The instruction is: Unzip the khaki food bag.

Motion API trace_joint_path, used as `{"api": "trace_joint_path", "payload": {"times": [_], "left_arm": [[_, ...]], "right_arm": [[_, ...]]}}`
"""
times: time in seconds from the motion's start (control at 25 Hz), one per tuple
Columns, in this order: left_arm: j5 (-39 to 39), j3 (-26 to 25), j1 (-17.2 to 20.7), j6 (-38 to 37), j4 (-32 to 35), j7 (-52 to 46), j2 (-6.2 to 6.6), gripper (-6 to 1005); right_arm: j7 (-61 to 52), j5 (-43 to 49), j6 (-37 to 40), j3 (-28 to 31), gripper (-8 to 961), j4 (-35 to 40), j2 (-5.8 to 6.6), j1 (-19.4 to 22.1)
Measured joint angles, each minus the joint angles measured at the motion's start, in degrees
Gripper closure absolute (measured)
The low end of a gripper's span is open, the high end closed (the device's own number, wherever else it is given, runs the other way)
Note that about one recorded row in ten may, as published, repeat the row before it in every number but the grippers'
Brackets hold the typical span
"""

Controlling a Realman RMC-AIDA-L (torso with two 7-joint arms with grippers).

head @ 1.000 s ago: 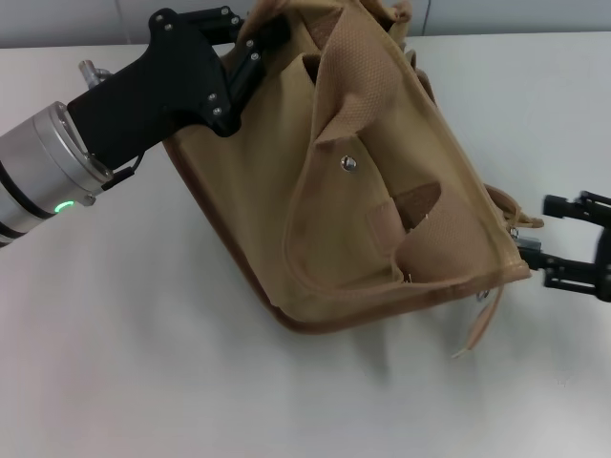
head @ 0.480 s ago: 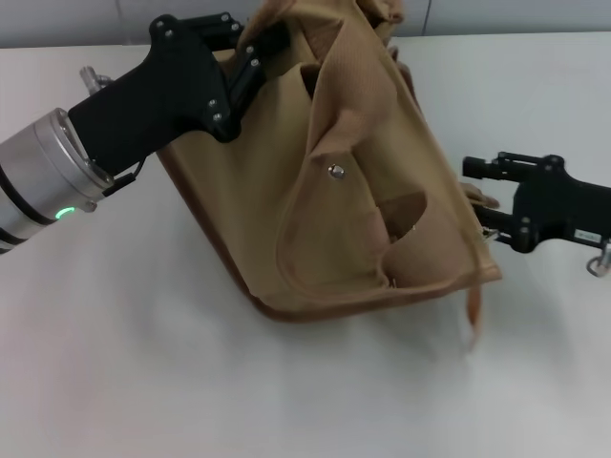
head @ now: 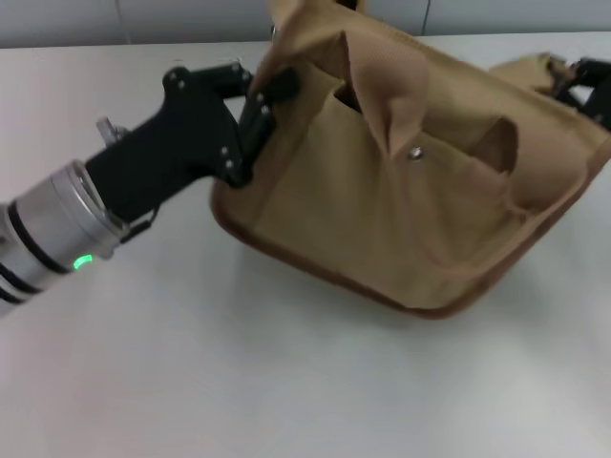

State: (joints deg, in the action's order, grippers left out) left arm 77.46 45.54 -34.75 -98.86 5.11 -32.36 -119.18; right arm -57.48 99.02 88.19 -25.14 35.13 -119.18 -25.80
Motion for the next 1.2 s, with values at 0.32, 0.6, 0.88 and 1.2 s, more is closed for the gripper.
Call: {"api": "trace_joint_path", "payload": {"times": [0.32, 0.6, 0.88, 1.2], "left_arm": [[1.07, 0.82, 0.06, -0.05, -5.69, 3.23, 0.01, 854], [0.82, 0.47, 1.99, 0.2, -7.21, 5.66, 0.01, 852], [0.88, 0.3, 2.95, -0.22, -6.69, 5.47, 0.0, 806], [0.65, -2.65, 7.57, -7.09, -2.08, 5.8, 0.17, 515]], "right_arm": [[-3.38, -1.99, -4.66, -0.51, 815, 2.82, 0.18, -3.23], [-4.27, -2.08, -8.1, -4.18, 878, 2.0, -0.1, -4.76], [-4.19, -4.78, -5.78, -4.22, 738, 2.14, -0.22, -1.87], [-3.78, -21.05, 4.72, -4.14, 503, 2.1, 0.11, 6.2]]}}
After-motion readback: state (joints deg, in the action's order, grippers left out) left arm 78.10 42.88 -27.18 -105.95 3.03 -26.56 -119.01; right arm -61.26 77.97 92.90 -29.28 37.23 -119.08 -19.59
